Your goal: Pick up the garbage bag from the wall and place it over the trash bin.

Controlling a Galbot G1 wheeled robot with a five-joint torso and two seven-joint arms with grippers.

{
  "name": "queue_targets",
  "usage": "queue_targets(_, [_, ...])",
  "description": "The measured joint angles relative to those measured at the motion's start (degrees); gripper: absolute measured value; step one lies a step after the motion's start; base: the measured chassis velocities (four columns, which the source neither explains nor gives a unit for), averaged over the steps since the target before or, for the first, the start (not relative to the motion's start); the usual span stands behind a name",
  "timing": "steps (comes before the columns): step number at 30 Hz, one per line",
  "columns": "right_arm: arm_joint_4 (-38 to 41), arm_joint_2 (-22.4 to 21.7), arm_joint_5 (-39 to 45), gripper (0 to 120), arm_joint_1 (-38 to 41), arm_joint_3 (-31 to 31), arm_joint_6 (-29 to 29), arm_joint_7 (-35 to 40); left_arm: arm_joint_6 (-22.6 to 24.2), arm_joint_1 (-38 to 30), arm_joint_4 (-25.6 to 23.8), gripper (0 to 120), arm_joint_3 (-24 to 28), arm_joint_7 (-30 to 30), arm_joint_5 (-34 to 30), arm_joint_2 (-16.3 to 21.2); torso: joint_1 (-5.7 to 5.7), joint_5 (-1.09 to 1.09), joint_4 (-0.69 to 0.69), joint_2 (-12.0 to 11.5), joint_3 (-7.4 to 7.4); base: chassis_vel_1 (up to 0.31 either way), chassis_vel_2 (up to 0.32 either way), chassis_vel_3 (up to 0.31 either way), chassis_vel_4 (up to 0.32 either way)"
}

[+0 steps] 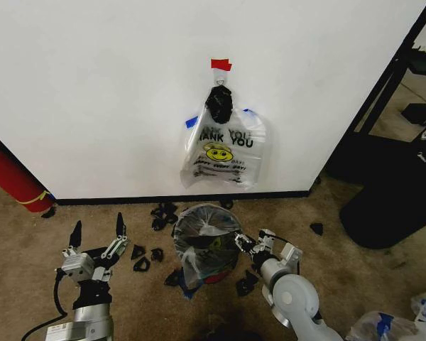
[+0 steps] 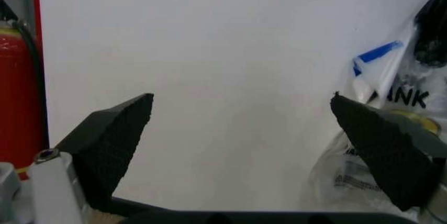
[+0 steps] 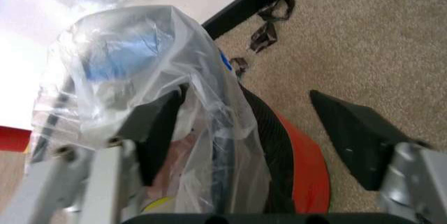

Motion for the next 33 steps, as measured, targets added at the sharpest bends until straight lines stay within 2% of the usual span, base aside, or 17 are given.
queue_targets(4, [0.0,-0.2,-0.1,81,0.0,-0.1,-0.1,0.0,0.0,0.0,0.1,100,0.2,0.0,0.0,0.0,0.00,0.00,0.00,0.0,0.00,0.000,0.000,0.000,0.000])
queue_targets(6, [0.7,-0.2,-3.3,99,-0.4,-0.3,0.1,-1.1,0.1,-0.5,0.9,100,1.0,-0.1,0.3,0.2,0.00,0.00,0.00,0.0,0.00,0.000,0.000,0.000,0.000])
queue_targets(8, [1.5,-0.2,-8.9,100,-1.2,-0.6,2.3,-3.5,0.4,-1.1,1.5,100,1.4,-0.3,0.4,0.3,0.00,0.00,0.01,0.0,0.00,0.000,0.000,0.000,0.000])
queue_targets(9, [1.5,-0.2,-8.9,100,-1.2,-0.6,2.3,-3.5,0.4,-1.1,1.5,100,1.4,-0.3,0.4,0.3,0.00,0.00,0.01,0.0,0.00,0.000,0.000,0.000,0.000])
queue_targets(13, [4.8,-0.7,-22.2,100,-5.0,-0.3,10.7,-9.0,1.0,-1.8,2.6,100,2.5,-1.1,1.3,0.4,0.00,-0.01,0.00,0.0,0.00,0.000,0.000,0.000,0.000])
queue_targets(15, [7.3,-1.1,-28.9,100,-8.4,0.1,17.2,-10.6,1.1,-2.2,3.3,100,3.1,-1.6,2.1,0.5,0.00,-0.01,0.00,0.0,0.00,0.000,0.000,0.000,0.000])
queue_targets(16, [7.3,-1.1,-28.9,100,-8.4,0.1,17.2,-10.6,1.1,-2.2,3.3,100,3.1,-1.6,2.1,0.5,0.00,-0.01,0.00,0.0,0.00,0.000,0.000,0.000,0.000])
queue_targets(20, [8.6,-0.3,-44.1,100,-16.0,4.3,34.2,-13.6,0.8,-2.3,3.0,100,3.5,-2.1,3.1,0.2,0.00,0.00,0.00,0.0,0.00,0.000,0.000,0.000,0.000])
queue_targets(23, [8.8,2.0,-51.9,100,-21.3,8.9,43.2,-16.3,0.4,-1.9,2.0,100,3.5,-3.3,4.7,0.1,0.00,0.00,-0.02,0.0,0.00,0.000,0.000,0.000,0.000])
queue_targets(30, [11.2,4.7,-54.8,100,-26.7,12.3,50.6,-17.1,-0.9,0.4,0.1,100,3.7,-4.6,7.2,0.1,-0.01,0.00,0.01,0.0,-0.01,0.000,0.000,0.000,0.000])
queue_targets(33, [11.9,5.2,-55.0,100,-28.2,13.1,52.0,-16.9,-2.1,0.8,0.2,100,4.0,-4.8,8.4,-0.2,-0.01,0.00,0.00,0.0,0.00,0.000,0.000,0.000,0.000])
